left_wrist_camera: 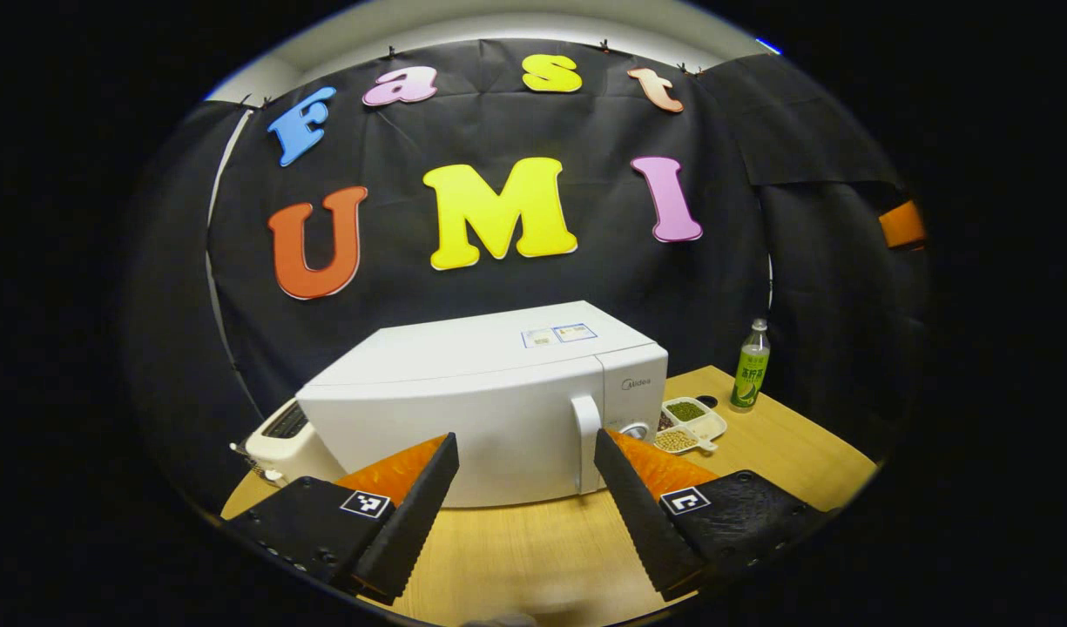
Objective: Open the microwave oven with the left hand, put the food in, and close the microwave oven.
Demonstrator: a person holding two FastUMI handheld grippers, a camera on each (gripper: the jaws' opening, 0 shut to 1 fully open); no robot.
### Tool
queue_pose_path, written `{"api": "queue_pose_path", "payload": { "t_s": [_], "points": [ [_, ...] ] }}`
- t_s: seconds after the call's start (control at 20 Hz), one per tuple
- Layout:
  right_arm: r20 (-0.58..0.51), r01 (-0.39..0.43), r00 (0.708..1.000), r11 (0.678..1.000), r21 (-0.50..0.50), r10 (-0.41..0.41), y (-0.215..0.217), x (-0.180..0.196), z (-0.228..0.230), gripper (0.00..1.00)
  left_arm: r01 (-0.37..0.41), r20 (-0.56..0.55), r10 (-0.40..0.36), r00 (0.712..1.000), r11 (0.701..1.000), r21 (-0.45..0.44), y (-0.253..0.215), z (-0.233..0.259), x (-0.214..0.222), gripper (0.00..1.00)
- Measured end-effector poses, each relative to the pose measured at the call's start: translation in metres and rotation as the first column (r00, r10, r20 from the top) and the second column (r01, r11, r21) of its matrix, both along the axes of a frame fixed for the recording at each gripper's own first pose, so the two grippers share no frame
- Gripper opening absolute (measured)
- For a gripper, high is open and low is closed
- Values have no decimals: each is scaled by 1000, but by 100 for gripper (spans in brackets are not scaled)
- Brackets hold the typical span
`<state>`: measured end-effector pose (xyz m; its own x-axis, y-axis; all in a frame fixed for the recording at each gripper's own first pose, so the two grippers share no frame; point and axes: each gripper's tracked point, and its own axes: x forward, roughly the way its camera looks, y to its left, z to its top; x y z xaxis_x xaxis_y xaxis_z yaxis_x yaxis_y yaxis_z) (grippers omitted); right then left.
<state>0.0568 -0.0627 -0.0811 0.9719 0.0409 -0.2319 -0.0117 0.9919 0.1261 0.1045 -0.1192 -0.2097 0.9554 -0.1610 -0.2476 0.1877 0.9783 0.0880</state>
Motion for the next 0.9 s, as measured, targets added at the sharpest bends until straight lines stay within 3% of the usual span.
{"api": "queue_pose_path", "payload": {
  "t_s": [0.05,0.1,0.15,0.2,0.25,0.3,0.45,0.5,0.7,0.75,0.8,0.85,0.9],
  "points": [
    [14,-1,1000,1000,-7,2,4,-2,3,100,1,6,-1,1000,1000,-17,4,11,-9,96],
    [28,-6,1000,1000,-10,6,8,-3,8,92,-4,7,4,1000,1000,-30,11,21,-19,97],
    [40,-11,999,1000,-16,12,14,-5,13,92,-25,10,25,1000,999,-35,24,32,-30,97],
    [52,-10,999,1000,-24,11,18,-7,16,100,-45,6,46,999,998,-38,34,41,-39,96],
    [66,-9,998,999,-32,11,21,-10,19,100,-55,18,56,998,997,-46,41,53,-49,96],
    [80,-9,997,999,-37,12,26,-12,24,92,-60,31,62,998,996,-58,49,65,-58,97],
    [105,3,994,999,-53,2,38,-21,30,92,-74,80,80,994,994,-78,70,102,-83,96],
    [114,9,994,998,-57,-3,40,-23,33,100,-84,97,92,991,993,-79,76,113,-89,96],
    [141,48,989,996,-71,-38,49,-38,48,100,-94,171,109,979,991,-92,96,154,-109,100],
    [149,50,988,997,-67,-39,52,-43,52,92,-99,183,115,976,990,-96,102,161,-111,96],
    [162,53,986,996,-65,-42,55,-48,57,100,-102,195,120,973,990,-98,105,168,-114,96],
    [170,57,984,996,-66,-45,57,-51,60,100,-106,199,124,972,989,-101,108,172,-116,96],
    [173,55,984,996,-69,-43,59,-54,62,92,-106,206,126,970,989,-105,110,177,-119,96]
  ]
}}
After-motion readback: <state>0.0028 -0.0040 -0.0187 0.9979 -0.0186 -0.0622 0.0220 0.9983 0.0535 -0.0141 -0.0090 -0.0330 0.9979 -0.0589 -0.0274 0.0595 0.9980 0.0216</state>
